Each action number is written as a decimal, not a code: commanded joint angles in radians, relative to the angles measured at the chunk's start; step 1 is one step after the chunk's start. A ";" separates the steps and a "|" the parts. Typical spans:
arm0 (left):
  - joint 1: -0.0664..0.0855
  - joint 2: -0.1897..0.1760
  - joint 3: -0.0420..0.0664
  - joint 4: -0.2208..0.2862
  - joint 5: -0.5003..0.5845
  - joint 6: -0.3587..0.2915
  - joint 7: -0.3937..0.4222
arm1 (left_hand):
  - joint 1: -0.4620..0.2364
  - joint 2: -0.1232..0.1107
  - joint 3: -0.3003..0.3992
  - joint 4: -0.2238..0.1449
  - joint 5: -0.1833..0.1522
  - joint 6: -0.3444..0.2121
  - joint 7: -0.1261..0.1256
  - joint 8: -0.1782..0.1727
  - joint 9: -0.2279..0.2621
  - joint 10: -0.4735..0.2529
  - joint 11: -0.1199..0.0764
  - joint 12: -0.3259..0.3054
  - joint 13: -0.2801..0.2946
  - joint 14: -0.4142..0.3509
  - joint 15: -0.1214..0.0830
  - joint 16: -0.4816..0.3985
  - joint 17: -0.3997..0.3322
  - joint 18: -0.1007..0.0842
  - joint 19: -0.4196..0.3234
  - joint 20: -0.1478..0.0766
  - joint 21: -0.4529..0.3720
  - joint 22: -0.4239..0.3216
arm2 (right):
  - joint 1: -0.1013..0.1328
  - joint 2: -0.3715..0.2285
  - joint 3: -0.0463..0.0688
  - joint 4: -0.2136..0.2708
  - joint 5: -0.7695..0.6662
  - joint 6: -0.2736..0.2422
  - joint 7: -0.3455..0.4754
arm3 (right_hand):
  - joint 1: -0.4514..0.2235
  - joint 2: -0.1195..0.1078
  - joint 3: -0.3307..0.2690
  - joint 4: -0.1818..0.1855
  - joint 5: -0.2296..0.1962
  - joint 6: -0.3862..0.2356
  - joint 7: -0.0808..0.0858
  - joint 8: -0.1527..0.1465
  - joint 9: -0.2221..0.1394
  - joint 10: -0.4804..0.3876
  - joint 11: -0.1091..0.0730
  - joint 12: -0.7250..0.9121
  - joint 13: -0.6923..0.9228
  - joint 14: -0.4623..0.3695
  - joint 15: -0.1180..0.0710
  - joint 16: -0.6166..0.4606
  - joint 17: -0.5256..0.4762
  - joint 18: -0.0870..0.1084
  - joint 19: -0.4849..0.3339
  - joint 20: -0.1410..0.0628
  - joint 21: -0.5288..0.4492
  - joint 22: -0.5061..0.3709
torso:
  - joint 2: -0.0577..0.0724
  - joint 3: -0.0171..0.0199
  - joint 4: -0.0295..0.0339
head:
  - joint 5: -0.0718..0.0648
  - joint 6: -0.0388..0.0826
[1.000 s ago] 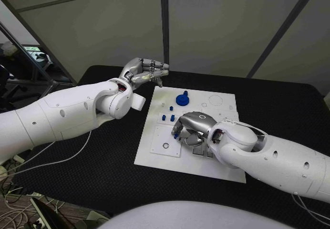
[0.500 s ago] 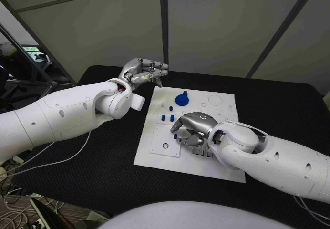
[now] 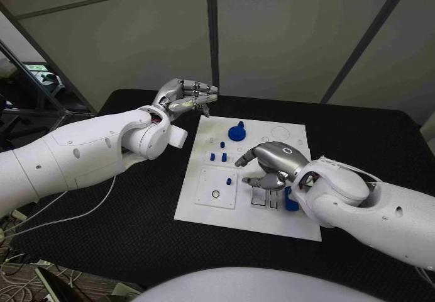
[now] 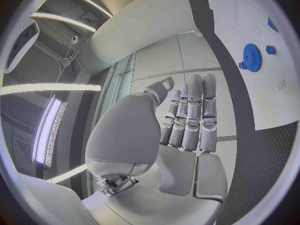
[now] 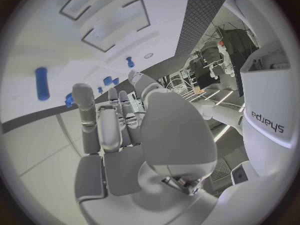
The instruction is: Assemble the parts on the task board
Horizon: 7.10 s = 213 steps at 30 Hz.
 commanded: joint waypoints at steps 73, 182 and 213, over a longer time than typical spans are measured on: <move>0.001 -0.006 0.000 -0.004 0.003 0.010 -0.003 | 0.003 0.014 -0.007 0.003 -0.004 -0.005 0.004 0.002 0.000 -0.005 0.001 0.010 -0.001 -0.007 0.003 -0.007 -0.003 -0.018 -0.001 0.002 -0.007 -0.003 | 0.038 -0.108 0.085 0.007 0.033 0.051 -0.020 | 0.153 0.066 0.037 0.105 -0.029 0.186 -0.024 0.039 0.012 0.256 -0.051 0.029 0.005 0.050 -0.042 0.056 0.021 -0.010 0.093 -0.040 0.091 0.132 | -0.002 -0.0003 0.0003 | -0.049 0.020; 0.001 0.009 -0.001 -0.009 0.003 0.029 -0.023 | 0.005 0.020 -0.009 0.003 -0.004 -0.005 0.006 0.004 0.000 -0.008 0.002 0.015 0.000 -0.007 0.003 -0.007 -0.006 -0.018 0.000 0.002 -0.008 -0.005 | 0.029 -0.166 -0.070 0.112 0.336 -0.165 0.006 | -0.022 0.006 -0.071 0.132 -0.044 0.065 -0.014 0.048 0.016 0.311 -0.053 0.208 0.088 0.021 -0.037 -0.008 -0.096 0.016 0.013 -0.026 -0.019 -0.008 | -0.008 -0.0036 -0.0127 | -0.078 0.021; -0.003 -0.017 -0.006 0.009 0.003 0.031 -0.025 | 0.003 0.020 -0.011 0.004 -0.004 -0.006 0.006 0.005 0.000 -0.009 0.002 0.016 0.000 -0.007 0.004 -0.007 -0.007 -0.018 0.000 0.002 -0.009 -0.006 | -0.056 -0.330 -0.072 0.177 0.177 -0.007 -0.305 | -0.157 0.050 -0.405 0.264 0.141 0.019 -0.047 0.246 0.074 0.360 -0.079 1.123 1.082 0.081 -0.063 0.173 0.223 -0.026 0.158 -0.058 0.120 0.201 | -0.015 -0.0037 -0.0455 | -0.137 0.021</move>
